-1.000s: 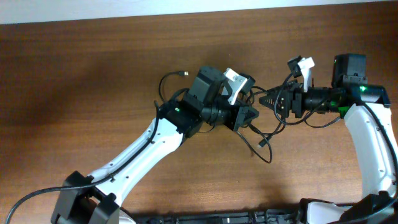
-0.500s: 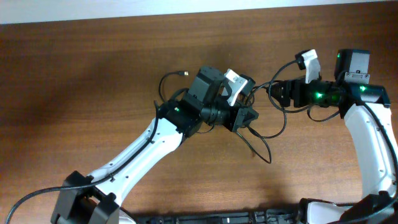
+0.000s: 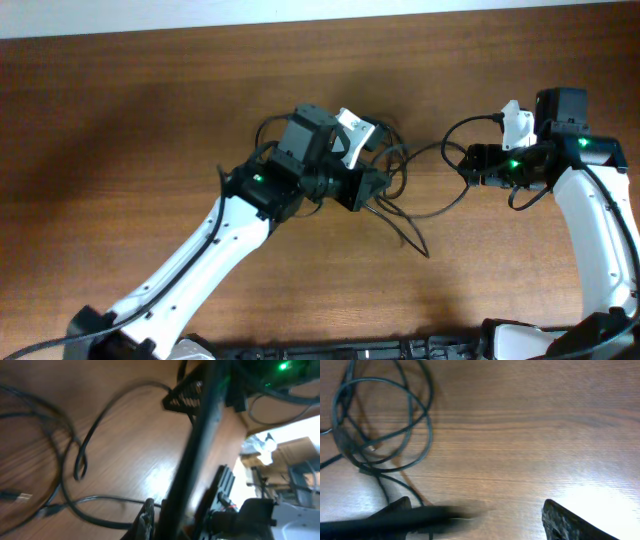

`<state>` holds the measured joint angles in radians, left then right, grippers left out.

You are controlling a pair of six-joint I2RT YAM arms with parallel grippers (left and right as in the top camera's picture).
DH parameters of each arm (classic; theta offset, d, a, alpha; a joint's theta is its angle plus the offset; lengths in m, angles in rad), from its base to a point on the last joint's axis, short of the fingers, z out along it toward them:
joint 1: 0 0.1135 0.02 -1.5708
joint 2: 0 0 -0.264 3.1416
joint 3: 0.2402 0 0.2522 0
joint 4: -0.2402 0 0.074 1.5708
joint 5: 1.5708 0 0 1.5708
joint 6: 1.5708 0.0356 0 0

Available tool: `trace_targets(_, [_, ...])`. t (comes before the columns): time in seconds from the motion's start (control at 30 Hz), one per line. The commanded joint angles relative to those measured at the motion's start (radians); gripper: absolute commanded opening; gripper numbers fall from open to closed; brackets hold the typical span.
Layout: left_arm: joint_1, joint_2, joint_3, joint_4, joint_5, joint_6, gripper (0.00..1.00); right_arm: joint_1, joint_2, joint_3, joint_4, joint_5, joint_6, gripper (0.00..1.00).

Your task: Untangle cables

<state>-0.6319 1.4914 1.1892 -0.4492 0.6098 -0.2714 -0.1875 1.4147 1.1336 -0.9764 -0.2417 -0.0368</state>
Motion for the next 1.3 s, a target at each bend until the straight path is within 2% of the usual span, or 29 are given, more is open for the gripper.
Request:
trace_targets(0.0, [0.03,-0.094,0.005,-0.066,-0.152,0.01,0.0,-0.004,-0.017,0.018,-0.01,0.071,0.031,0.82])
trace_targets(0.1, [0.037,-0.171,0.005,-0.164,-0.408,-0.071,0.0,-0.004,-0.017,0.018,-0.013,0.071,0.031,0.83])
trace_targets(0.2, [0.037,-0.227,0.005,-0.246,-0.547,-0.084,0.0,-0.004,-0.017,0.018,-0.013,0.071,0.046,0.83])
trace_targets(0.23, [0.037,-0.239,0.005,-0.27,-0.573,-0.084,0.06,-0.004,-0.017,0.018,-0.014,0.07,0.047,0.83])
trace_targets(0.3, [0.037,-0.25,0.005,-0.315,-0.608,-0.084,0.34,-0.004,-0.017,0.018,-0.016,0.07,0.046,0.82])
trace_targets(0.33, [0.037,-0.251,0.005,-0.338,-0.615,-0.084,0.34,-0.004,-0.017,0.018,-0.016,0.07,0.046,0.83])
trace_targets(0.37, [0.037,-0.251,0.005,-0.35,-0.615,-0.084,0.38,-0.004,-0.017,0.018,-0.015,0.07,0.046,0.83])
trace_targets(0.47, [0.037,-0.251,0.005,-0.361,-0.615,-0.084,1.0,-0.004,-0.017,0.018,-0.019,0.07,0.046,0.83])
trace_targets(0.53, [0.037,-0.251,0.005,-0.36,-0.619,-0.084,0.99,-0.004,-0.017,0.017,-0.021,0.07,0.046,0.9])
trace_targets(0.57, [0.037,-0.251,0.005,-0.36,-0.619,-0.084,0.99,-0.004,-0.017,0.017,-0.019,0.07,0.046,0.98])
trace_targets(0.63, [0.037,-0.251,0.005,-0.364,-0.637,-0.084,0.99,-0.004,-0.017,0.017,-0.012,0.046,0.046,0.98])
trace_targets(0.83, [0.037,-0.271,0.005,-0.382,-0.744,-0.101,0.99,-0.003,-0.017,0.017,0.016,-0.213,0.046,0.98])
trace_targets(0.87, [0.037,-0.286,0.005,-0.383,-0.752,-0.085,0.99,-0.003,-0.017,0.017,0.027,-0.246,0.046,0.99])
trace_targets(0.93, [0.037,-0.356,0.005,-0.383,-0.761,0.055,0.99,-0.003,-0.015,0.017,0.05,-0.256,0.052,0.98])
trace_targets(1.0, [0.037,-0.436,0.005,-0.401,-0.761,0.191,0.99,-0.003,-0.003,0.016,0.076,-0.256,0.134,0.99])
trace_targets(1.07, [0.037,-0.512,0.005,-0.406,-0.764,0.266,0.99,0.0,0.023,0.015,0.113,-0.268,0.189,0.99])
trace_targets(1.27, [0.037,-0.59,0.005,-0.407,-0.768,0.269,0.99,0.144,0.176,0.015,0.196,-0.342,0.195,0.99])
